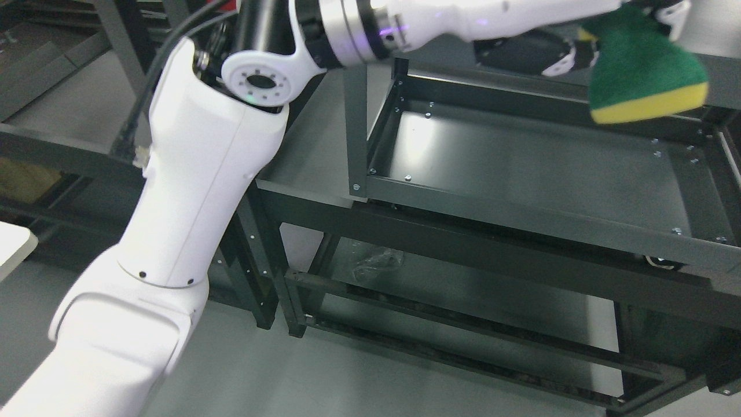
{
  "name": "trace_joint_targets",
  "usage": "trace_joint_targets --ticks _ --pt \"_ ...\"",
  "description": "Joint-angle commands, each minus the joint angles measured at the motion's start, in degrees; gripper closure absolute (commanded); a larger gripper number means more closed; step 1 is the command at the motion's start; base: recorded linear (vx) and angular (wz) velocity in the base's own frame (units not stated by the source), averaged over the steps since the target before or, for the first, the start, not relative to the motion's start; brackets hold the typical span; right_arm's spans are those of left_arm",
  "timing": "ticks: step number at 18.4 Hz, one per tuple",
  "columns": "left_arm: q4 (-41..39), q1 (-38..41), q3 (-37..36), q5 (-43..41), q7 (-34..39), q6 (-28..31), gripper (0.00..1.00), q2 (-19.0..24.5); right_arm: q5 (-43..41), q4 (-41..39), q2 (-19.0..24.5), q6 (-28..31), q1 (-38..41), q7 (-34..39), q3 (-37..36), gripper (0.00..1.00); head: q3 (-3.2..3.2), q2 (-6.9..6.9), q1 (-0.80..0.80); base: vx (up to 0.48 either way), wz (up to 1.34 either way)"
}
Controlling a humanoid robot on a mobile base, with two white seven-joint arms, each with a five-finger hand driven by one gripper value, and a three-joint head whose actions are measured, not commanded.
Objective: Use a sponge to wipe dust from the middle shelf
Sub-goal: 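Carry the sponge in the left hand to the grey shelf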
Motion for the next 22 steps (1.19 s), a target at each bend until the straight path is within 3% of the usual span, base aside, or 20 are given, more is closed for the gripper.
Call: trace_joint_targets --ticks 1,5,9,18,22 --pt "2.71 -13.40 -14.58 -4.70 0.34 3.75 0.99 1.00 0.00 -1.00 -1.00 4.17 0.02 0.23 0.00 0.00 0.00 0.00 0.00 0.030 -0.31" --pt "5.87 -17.01 -21.00 -15.06 7.45 6.13 0.99 1.00 0.00 -1.00 -1.00 4.17 0.02 0.23 0.00 0.00 0.00 0.00 0.00 0.053 -0.42" --pt "11.84 -17.01 -22.23 -24.04 14.13 6.05 0.99 1.00 0.00 -1.00 -1.00 4.17 0.02 0.23 0.00 0.00 0.00 -0.01 0.00 0.075 -0.40" --pt "19.14 -13.07 -25.84 -25.37 15.81 5.44 0.99 1.00 0.00 -1.00 -1.00 4.17 0.02 0.23 0.00 0.00 0.00 -0.01 0.00 0.049 -0.19" --pt "19.50 -7.27 -21.13 -27.39 15.64 3.24 0.99 1.00 0.00 -1.00 -1.00 4.17 0.02 0.14 0.00 0.00 0.00 -0.02 0.00 0.028 -0.10"
